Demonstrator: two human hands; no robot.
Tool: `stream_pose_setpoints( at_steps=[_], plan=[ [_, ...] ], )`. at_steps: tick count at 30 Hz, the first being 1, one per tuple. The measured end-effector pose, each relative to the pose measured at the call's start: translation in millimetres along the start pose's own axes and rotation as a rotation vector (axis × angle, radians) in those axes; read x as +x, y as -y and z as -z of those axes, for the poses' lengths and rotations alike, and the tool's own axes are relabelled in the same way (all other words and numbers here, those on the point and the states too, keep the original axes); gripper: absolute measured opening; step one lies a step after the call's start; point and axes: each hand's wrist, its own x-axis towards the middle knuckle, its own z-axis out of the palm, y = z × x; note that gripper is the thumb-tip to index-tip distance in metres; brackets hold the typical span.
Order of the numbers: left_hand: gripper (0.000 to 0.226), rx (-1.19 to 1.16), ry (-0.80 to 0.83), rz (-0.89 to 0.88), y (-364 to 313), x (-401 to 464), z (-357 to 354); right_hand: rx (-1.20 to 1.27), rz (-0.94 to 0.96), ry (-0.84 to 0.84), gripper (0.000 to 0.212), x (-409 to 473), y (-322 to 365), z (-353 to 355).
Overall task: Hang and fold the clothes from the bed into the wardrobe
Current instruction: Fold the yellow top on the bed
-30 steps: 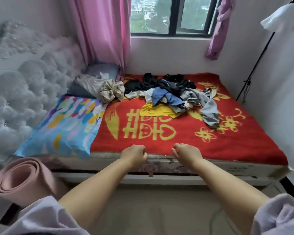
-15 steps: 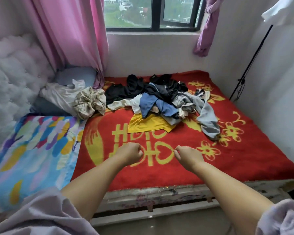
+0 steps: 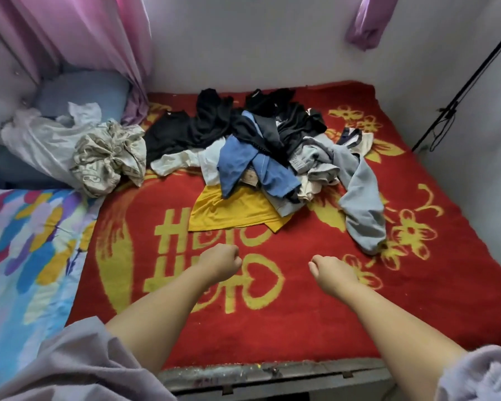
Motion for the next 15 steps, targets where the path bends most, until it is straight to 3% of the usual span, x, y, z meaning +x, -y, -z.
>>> stream_pose_setpoints(
  at_steps=[5,11,15],
  plan=[
    [0.028,-0.057,0.068,0.098,-15,74,-24,-0.013,0.058,0.121,0.033,88,-32,-14],
    [0.027,-0.021,0.172,0.098,-14,153,-67,0.055,0.026,0.223,0.034,174,-44,-66],
    [0.03,0.052,0.154,0.045,-6,228,-101,0.041,0.006,0.16,0.036,226,-42,-124]
  ],
)
